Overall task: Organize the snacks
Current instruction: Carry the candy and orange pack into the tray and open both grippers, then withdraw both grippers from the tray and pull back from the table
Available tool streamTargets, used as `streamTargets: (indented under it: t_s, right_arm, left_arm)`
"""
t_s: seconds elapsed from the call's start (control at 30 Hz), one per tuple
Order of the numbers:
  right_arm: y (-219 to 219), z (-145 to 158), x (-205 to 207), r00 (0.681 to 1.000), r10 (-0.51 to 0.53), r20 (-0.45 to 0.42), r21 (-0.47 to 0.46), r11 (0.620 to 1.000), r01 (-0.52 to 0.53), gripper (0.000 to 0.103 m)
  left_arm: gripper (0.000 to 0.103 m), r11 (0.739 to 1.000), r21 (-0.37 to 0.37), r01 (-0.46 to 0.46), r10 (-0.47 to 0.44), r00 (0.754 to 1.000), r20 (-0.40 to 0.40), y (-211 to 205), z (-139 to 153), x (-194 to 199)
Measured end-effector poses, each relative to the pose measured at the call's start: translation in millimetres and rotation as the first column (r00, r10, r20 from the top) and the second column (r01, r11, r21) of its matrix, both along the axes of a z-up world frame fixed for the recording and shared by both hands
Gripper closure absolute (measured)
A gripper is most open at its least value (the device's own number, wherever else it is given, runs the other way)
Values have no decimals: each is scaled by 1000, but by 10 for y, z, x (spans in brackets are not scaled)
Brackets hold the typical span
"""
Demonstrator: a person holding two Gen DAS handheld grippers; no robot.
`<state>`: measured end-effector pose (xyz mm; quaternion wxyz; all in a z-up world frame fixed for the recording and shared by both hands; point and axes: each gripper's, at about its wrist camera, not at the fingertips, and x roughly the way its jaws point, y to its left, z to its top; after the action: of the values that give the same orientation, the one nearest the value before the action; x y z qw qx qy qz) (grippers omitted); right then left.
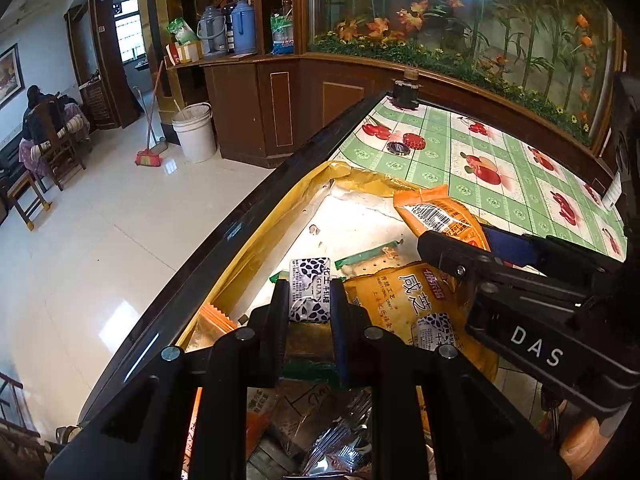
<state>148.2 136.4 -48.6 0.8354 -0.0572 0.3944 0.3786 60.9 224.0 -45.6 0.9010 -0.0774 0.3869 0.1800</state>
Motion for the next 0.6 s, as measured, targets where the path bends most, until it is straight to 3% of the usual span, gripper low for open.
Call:
streamTargets:
  t_s: [0.23,0.53,0.6]
  right_arm:
    - [-53,29,-40,1000,-8,18,4,1000,8,36]
    - [-436,161,-111,996,-84,25,73,994,82,34]
    - [-526,180,-134,995,-97,21,88,992,95,33]
  left_arm:
    - [86,1000,-2,5,-5,1000,-1,-8,9,-23]
    - [84,1000,-28,6,-6,1000,2,-26,35,-36]
    - [72,1000,-29,8,-8,1000,7,-49,54,-63]
